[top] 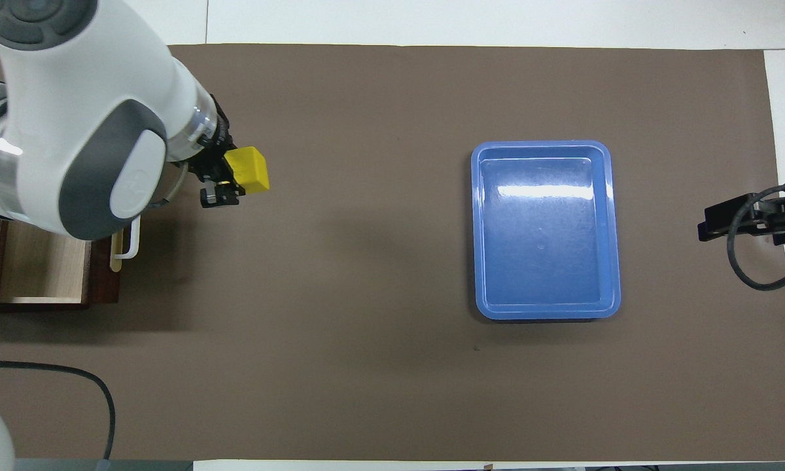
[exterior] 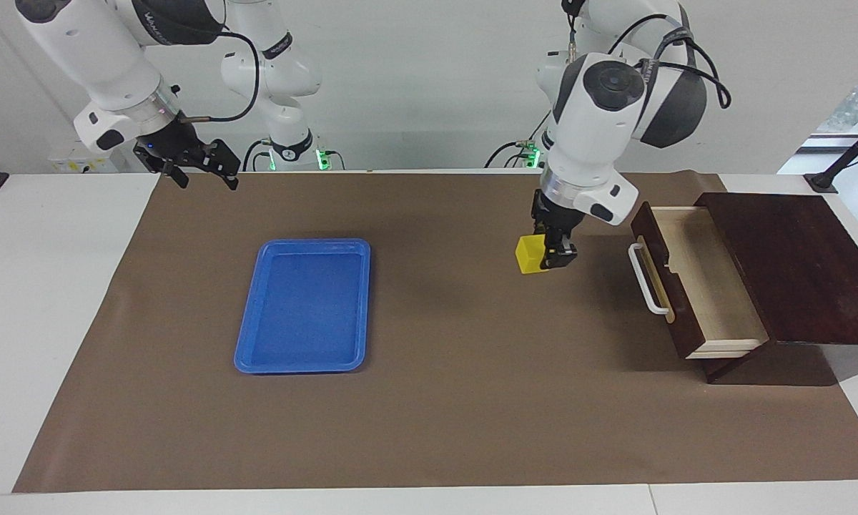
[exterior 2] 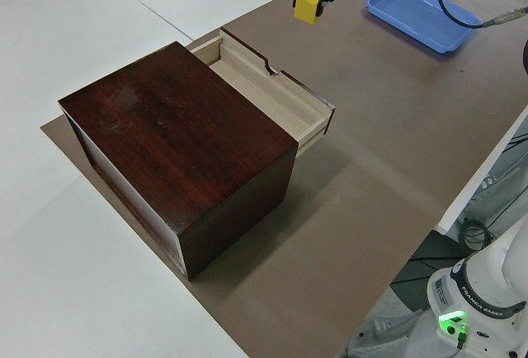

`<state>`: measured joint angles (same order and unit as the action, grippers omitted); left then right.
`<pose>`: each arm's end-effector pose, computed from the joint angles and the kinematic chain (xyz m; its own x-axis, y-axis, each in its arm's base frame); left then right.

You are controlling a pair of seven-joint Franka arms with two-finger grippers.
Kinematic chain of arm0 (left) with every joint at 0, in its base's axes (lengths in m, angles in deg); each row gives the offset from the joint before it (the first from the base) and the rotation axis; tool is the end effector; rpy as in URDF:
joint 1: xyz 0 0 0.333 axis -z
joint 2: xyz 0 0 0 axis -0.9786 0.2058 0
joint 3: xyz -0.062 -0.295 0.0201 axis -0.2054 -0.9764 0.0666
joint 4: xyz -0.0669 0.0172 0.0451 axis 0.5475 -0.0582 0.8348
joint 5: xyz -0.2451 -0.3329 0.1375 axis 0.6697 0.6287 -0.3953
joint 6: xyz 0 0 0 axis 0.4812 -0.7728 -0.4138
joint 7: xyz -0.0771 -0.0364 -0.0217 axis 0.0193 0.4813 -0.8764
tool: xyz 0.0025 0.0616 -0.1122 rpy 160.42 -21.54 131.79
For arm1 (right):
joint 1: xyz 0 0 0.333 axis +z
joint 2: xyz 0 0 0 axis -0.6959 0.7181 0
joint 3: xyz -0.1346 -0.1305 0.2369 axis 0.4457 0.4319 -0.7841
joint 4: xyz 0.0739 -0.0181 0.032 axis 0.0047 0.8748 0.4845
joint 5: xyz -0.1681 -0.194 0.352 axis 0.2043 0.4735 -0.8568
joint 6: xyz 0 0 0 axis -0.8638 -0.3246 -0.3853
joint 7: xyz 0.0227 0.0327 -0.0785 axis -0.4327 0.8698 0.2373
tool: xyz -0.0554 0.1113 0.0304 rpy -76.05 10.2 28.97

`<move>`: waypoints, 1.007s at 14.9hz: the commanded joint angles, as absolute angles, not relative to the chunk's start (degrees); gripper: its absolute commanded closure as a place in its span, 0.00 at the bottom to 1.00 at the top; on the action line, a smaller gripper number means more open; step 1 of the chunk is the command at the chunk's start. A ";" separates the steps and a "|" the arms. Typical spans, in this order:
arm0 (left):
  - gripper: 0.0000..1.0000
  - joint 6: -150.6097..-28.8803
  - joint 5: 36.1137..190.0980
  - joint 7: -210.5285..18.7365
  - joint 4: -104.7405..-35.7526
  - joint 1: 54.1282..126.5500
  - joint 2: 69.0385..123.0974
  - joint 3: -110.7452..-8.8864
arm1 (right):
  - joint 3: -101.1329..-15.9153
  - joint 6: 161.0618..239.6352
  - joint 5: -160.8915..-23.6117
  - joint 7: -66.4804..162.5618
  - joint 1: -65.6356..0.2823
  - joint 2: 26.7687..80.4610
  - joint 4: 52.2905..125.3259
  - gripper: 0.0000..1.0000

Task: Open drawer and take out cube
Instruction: 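Lift the cube out with the left gripper while the right gripper approaches, then move the right gripper to the cube held by the left gripper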

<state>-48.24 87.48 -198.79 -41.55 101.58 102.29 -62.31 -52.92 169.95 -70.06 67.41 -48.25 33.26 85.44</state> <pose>0.6037 -0.3252 0.5061 0.0081 0.9998 -0.0197 1.0000 -0.0082 -0.0054 0.5581 -0.0050 0.5481 0.9590 -0.2291 -0.1668 -0.2494 -0.9618 -0.1125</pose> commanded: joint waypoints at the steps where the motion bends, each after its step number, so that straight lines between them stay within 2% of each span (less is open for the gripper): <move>1: 1.00 -48.83 88.14 -198.75 -40.41 102.91 102.88 -61.36 | -52.90 174.76 -75.53 76.57 -48.15 30.10 93.06 0.00; 3: 1.00 -48.22 87.80 -198.84 -40.59 103.69 102.71 -61.36 | -52.91 175.65 -80.01 86.92 -45.78 30.97 94.56 0.00; 5: 1.00 -47.87 86.75 -198.84 -40.85 104.48 102.79 -61.36 | -52.91 178.09 -85.45 97.65 -43.33 34.04 94.66 0.00; 10: 1.00 -48.65 85.60 -198.93 -42.35 105.46 102.79 -61.36 | -52.91 189.42 -100.13 120.08 -34.37 41.68 94.74 0.00; 15: 1.00 -48.83 85.60 -198.93 -42.70 105.98 102.88 -61.36 | -52.91 201.39 -112.53 127.93 -25.13 46.70 95.27 0.00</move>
